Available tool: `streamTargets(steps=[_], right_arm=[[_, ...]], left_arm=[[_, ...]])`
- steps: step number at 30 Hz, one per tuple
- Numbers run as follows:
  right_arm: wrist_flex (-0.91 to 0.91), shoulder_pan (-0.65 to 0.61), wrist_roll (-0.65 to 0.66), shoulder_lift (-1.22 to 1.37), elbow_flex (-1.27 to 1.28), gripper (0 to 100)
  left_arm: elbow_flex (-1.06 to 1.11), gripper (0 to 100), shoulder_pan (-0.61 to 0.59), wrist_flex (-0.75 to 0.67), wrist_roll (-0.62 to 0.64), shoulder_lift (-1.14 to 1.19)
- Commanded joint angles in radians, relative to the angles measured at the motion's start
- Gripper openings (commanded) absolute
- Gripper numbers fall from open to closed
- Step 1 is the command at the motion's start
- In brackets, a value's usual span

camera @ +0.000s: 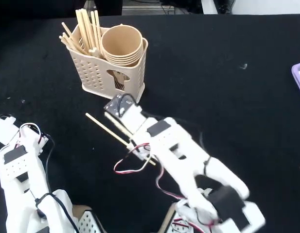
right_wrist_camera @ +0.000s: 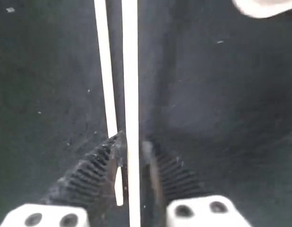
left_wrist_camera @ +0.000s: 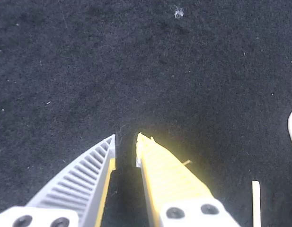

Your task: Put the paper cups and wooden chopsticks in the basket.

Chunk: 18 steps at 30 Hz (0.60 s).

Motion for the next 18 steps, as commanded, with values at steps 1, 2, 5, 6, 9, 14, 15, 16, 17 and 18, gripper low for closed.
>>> streamTargets(steps=[1,2,5,6,9,14,15,16,17,18], right_arm=[[-0.008,-0.049,-0.044,0.081,-0.094,17.8],[0.009,-0.063,-0.048,0.105,-0.124,18.0],[0.061,-0.106,-0.049,0.168,-0.209,18.0],[0.066,-0.112,-0.049,0.186,-0.228,18.0],[0.069,-0.112,-0.048,0.236,-0.254,18.0],[0.069,-0.11,-0.04,0.282,-0.252,17.3],[0.069,-0.11,-0.04,0.283,-0.252,15.3],[0.069,-0.11,-0.038,0.282,-0.252,12.3],[0.069,-0.11,-0.029,0.277,-0.252,8.3],[0.069,-0.11,-0.012,0.274,-0.252,3.8]], left_arm=[[-0.031,8,-0.008,-0.017,0.009,-0.02],[-0.031,8,-0.008,-0.017,0.009,-0.02],[-0.031,8,-0.008,-0.017,0.009,-0.02],[-0.031,8,-0.008,-0.017,0.009,-0.02],[-0.033,8,-0.008,-0.015,0.009,-0.02],[-0.035,8,-0.008,-0.015,0.009,-0.02],[-0.035,8,-0.008,-0.015,0.009,-0.02],[-0.035,8,-0.008,-0.015,0.009,-0.02],[-0.035,8,-0.008,-0.015,0.009,-0.02],[-0.035,8,-0.008,-0.015,0.009,-0.02]])
